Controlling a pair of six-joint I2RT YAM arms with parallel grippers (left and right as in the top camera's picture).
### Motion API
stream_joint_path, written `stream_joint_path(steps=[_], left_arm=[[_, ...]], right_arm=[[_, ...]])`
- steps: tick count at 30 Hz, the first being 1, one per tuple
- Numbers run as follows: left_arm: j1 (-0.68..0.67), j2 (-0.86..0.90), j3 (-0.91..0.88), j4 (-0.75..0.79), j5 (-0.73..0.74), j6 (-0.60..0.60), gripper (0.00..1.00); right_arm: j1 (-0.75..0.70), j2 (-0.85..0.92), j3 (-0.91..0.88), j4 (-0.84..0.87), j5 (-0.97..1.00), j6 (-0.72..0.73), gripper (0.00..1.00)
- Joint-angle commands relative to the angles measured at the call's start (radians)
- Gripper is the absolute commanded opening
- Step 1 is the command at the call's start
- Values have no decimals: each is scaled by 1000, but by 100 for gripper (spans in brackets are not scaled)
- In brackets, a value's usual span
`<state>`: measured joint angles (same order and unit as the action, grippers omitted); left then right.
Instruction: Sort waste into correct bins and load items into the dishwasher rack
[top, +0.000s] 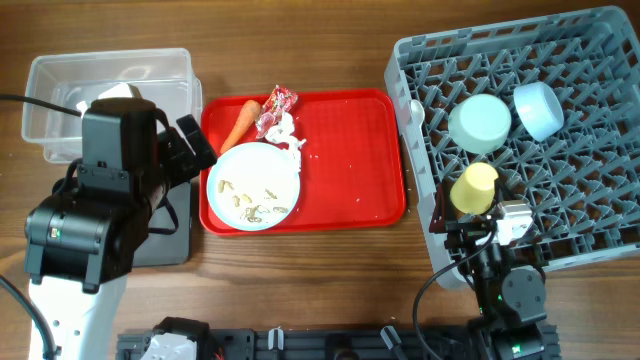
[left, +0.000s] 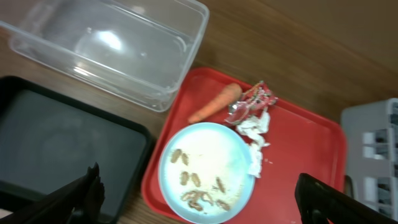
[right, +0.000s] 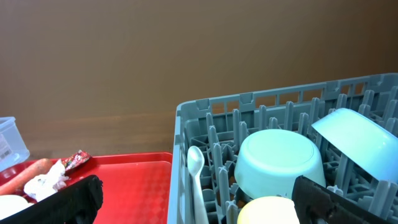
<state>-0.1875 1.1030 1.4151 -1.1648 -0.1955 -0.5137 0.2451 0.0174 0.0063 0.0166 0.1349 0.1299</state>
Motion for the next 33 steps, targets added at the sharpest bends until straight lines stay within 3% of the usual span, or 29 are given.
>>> stream_joint_path(steps=[1,3,8,11,13,14,18,23,26,28,30,31,33], left_arm=[[5,5,5,50,174,-63,100],[-5,27,-7,113,235,-63,99],[-82,219,-10,127,218,-34,96],[-132,381,-10,185,209,2,78],[-164,489,-10,249,201,12,55],[-178,541,-10,287,186,12,52],[-215,716,-10,417,96,12,53],[-221,873,-10,524,63,11,64],[-221,929,-10,549,63,12,62],[-221,941,-10,560,63,12,53],[-221,938,-7,563,65,12,17],[-221,929,-2,558,74,12,7],[-221,905,13,540,84,11,4]], right_arm=[[-4,-6,-1,5,-4,3,100],[-4,-6,-1,5,-4,4,100],[-4,-6,-1,5,-4,3,100],[-4,-6,-1,5,-4,3,100],[-4,-6,-1,5,-4,4,100],[-4,-6,-1,5,-4,4,100],[-4,-6,-1,5,-4,3,100],[-4,-6,-1,5,-4,4,100],[-4,-6,-1,5,-4,4,100],[-4,-6,-1,5,-4,4,100],[-4,-6,-1,5,-4,4,100],[-4,-6,-1,5,-4,4,100],[-4,-6,-1,5,-4,3,100]])
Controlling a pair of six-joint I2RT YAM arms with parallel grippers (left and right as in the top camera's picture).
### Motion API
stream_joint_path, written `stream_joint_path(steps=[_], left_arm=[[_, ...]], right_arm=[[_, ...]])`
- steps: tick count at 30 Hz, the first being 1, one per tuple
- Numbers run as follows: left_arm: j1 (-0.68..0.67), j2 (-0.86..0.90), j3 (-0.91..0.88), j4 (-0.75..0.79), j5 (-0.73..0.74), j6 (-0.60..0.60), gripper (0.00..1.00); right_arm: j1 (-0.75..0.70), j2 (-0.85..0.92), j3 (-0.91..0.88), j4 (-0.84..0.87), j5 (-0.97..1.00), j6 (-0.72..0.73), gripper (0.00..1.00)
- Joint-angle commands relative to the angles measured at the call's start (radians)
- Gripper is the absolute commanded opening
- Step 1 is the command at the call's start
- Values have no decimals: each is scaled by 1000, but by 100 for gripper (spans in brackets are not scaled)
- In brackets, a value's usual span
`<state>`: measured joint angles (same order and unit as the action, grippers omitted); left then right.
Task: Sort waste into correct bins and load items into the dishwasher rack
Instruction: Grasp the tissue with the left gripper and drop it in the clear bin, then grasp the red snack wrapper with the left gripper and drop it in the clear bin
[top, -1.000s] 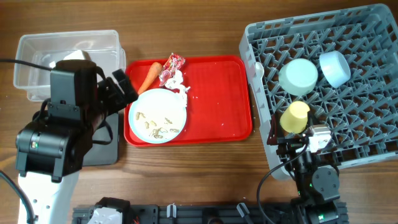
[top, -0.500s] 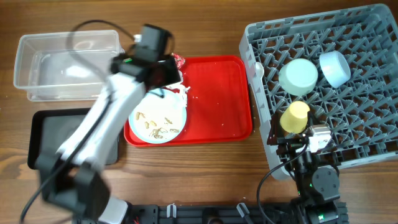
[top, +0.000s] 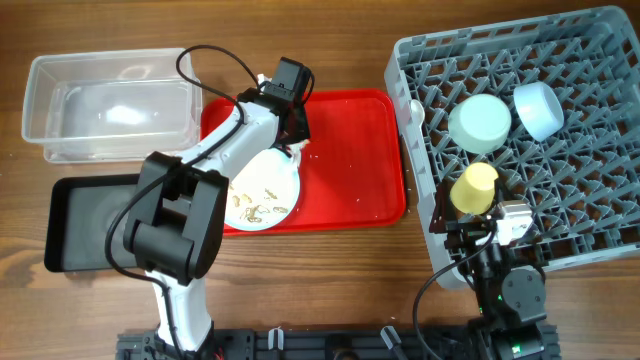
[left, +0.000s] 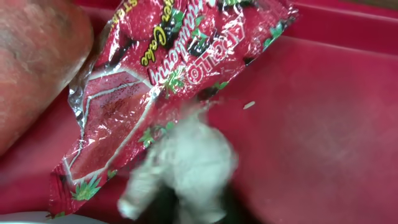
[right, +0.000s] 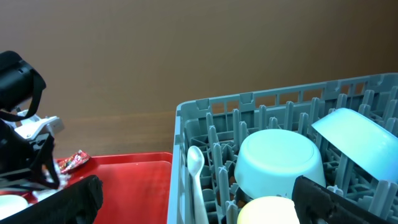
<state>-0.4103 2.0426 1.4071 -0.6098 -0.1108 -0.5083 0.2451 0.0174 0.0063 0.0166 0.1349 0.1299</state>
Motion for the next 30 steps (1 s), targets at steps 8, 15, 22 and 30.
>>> stream_joint_path(steps=[8,15,22,30], left_arm=[[18,-291,113,-143,33,-24,4],[167,-406,113,-173,-263,-24,4],[375,-288,110,-140,-292,-23,4],[450,-259,119,-113,-76,-19,59]], right_arm=[[-4,-6,-1,5,-4,3,100],[-4,-6,-1,5,-4,3,100],[-4,-6,-1,5,-4,4,100],[-4,-6,-1,5,-4,4,100]])
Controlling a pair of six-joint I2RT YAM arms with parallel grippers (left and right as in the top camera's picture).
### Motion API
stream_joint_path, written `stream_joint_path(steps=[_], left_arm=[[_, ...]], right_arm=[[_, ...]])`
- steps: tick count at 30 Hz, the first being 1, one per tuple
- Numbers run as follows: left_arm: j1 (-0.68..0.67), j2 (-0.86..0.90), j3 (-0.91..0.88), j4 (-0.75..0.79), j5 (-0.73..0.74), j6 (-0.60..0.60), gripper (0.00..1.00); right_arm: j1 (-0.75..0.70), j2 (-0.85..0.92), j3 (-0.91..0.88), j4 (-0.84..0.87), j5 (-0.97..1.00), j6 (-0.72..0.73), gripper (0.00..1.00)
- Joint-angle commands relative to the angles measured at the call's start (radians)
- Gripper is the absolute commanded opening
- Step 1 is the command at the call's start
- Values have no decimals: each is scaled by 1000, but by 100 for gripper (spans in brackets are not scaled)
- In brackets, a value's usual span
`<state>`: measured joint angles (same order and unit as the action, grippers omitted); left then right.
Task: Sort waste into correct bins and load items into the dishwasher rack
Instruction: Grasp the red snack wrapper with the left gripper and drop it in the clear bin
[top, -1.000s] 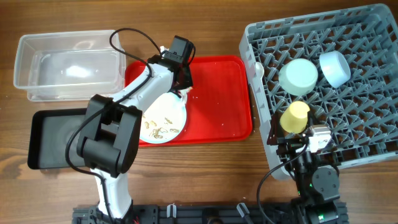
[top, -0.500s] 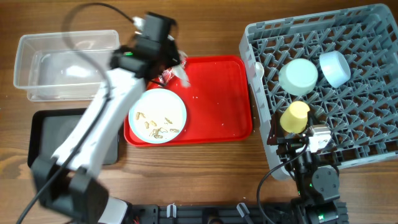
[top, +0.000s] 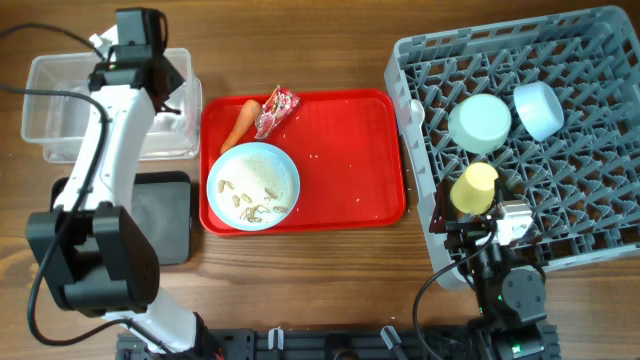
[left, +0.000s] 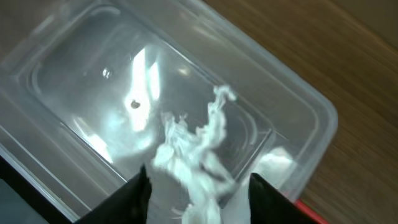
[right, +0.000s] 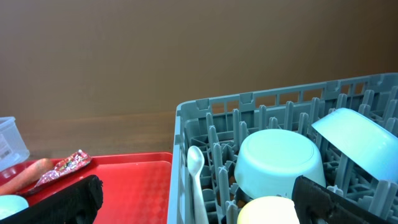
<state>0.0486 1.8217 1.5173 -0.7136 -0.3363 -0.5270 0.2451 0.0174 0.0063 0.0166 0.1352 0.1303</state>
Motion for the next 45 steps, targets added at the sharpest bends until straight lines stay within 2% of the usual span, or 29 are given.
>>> stream_joint_path(steps=[1,5,10,11,13,18,25,29,34,42,45], left_arm=[[-22,-50,10,-24,197,0,61],[-121,-67,9,-93,274,16,61],[-314,-26,-25,-82,228,193,59],[-348,-8,-32,-69,196,229,67],[-405,38,-43,-35,137,291,73],[-444,157,-46,63,92,394,76],[-412,269,-46,158,86,399,79],[-412,286,-46,165,185,487,74],[-413,304,-46,163,220,524,61],[-412,356,-46,168,220,523,61],[-419,363,-46,161,220,523,46]], right_arm=[[-4,-6,-1,5,-4,3,100],[-4,-6,-1,5,-4,3,100],[-4,-6,-1,5,-4,3,100],[-4,-6,-1,5,-4,3,100],[-4,-6,-1,5,-4,3,100],[-4,-6,-1,5,-4,3,100],[-4,-6,-1,5,-4,3,100],[-4,-6,-1,5,-4,3,100],[-4,-6,-1,5,-4,3,100],[-4,-6,-1,5,-4,3,100],[-4,-6,-1,5,-4,3,100]])
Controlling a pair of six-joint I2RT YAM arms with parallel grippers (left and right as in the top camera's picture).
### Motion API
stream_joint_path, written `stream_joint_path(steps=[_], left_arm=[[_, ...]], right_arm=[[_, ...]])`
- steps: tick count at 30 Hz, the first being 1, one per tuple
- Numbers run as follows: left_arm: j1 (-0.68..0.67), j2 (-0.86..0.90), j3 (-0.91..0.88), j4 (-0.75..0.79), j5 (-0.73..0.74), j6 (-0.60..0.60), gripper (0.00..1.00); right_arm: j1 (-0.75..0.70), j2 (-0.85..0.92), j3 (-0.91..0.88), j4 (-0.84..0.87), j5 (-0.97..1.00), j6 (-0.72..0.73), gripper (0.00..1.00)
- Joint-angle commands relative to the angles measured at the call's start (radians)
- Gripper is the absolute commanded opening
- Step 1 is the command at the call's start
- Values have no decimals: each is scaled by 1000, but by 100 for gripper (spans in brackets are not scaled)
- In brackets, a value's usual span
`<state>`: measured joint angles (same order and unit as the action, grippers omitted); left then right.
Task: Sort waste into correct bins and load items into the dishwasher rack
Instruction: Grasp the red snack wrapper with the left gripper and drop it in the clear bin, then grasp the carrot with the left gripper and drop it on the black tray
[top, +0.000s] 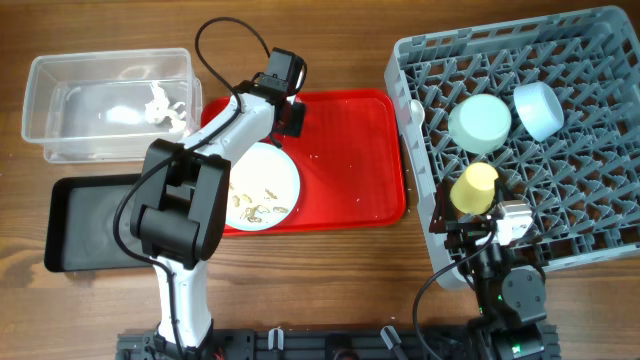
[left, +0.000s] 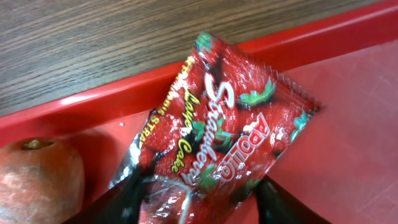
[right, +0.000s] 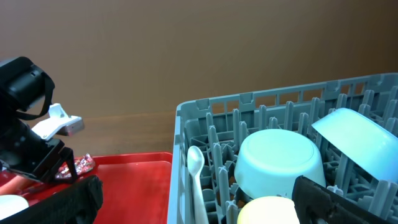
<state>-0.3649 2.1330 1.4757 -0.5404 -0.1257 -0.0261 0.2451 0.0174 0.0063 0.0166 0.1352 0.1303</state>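
A red strawberry wrapper (left: 224, 134) lies at the far left corner of the red tray (top: 350, 150), next to a carrot (left: 37, 177). My left gripper (left: 204, 198) is open, its fingers (left: 132, 194) on either side of the wrapper's near end. In the overhead view the left gripper (top: 287, 108) hides the wrapper. A white tissue (top: 165, 106) lies in the clear bin (top: 40, 70). A plate (top: 265, 190) with food scraps sits on the tray. My right gripper (right: 196, 205) stands open at the rack's front edge.
A black bin (top: 90, 225) sits in front of the clear bin. The grey dish rack (top: 400, 60) on the right holds a pale green bowl (top: 480, 122), a blue bowl (top: 538, 108), a yellow cup (top: 476, 186) and a white spoon (right: 196, 165).
My left gripper was over the clear bin with the tissue between its fingers. Now it is down on the tray around the wrapper, and the tissue lies in the bin. The right arm is unchanged.
First my left gripper hung open over the black bin, with the tissue beside the plate. Then it was down on the tissue next to the wrapper. Then it held the tissue over the clear bin. Now the tissue lies there and the gripper straddles the wrapper.
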Motion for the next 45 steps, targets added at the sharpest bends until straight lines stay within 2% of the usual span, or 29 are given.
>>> stream_joint_path(steps=[1,3,8,12,19,23,28,29,31,32,35,38,40,44,45], left_arm=[[-11,50,-4,-14,10,22,34],[-19,36,-2,-25,10,6,4],[-24,-60,6,-73,10,-134,4],[-4,-202,5,-135,9,-222,4],[151,-435,5,-196,-70,-301,4],[293,-430,1,-183,-69,-354,4],[446,-316,-6,-109,-54,-376,4],[462,-292,-6,-90,-55,-374,20],[484,-264,-6,-60,-41,-375,71],[492,-260,-6,-50,-18,-374,75],[497,-285,10,-69,58,-371,81],[461,-358,34,-149,187,-370,80],[405,-412,34,-210,245,-329,77],[267,-436,33,-296,228,-179,72],[213,-426,26,-311,183,-138,69]], right_arm=[[-4,-6,-1,5,-4,3,100],[-4,-6,-1,5,-4,3,100],[-4,-6,-1,5,-4,3,100],[-4,-6,-1,5,-4,3,100],[-4,-6,-1,5,-4,3,100],[-4,-6,-1,5,-4,3,100],[-4,-6,-1,5,-4,3,100],[-4,-6,-1,5,-4,3,100],[-4,-6,-1,5,-4,3,100],[-4,-6,-1,5,-4,3,100],[-4,-6,-1,5,-4,3,100],[-4,-6,-1,5,-4,3,100],[-4,-6,-1,5,-4,3,100],[-4,-6,-1,5,-4,3,100],[-4,-6,-1,5,-4,3,100]])
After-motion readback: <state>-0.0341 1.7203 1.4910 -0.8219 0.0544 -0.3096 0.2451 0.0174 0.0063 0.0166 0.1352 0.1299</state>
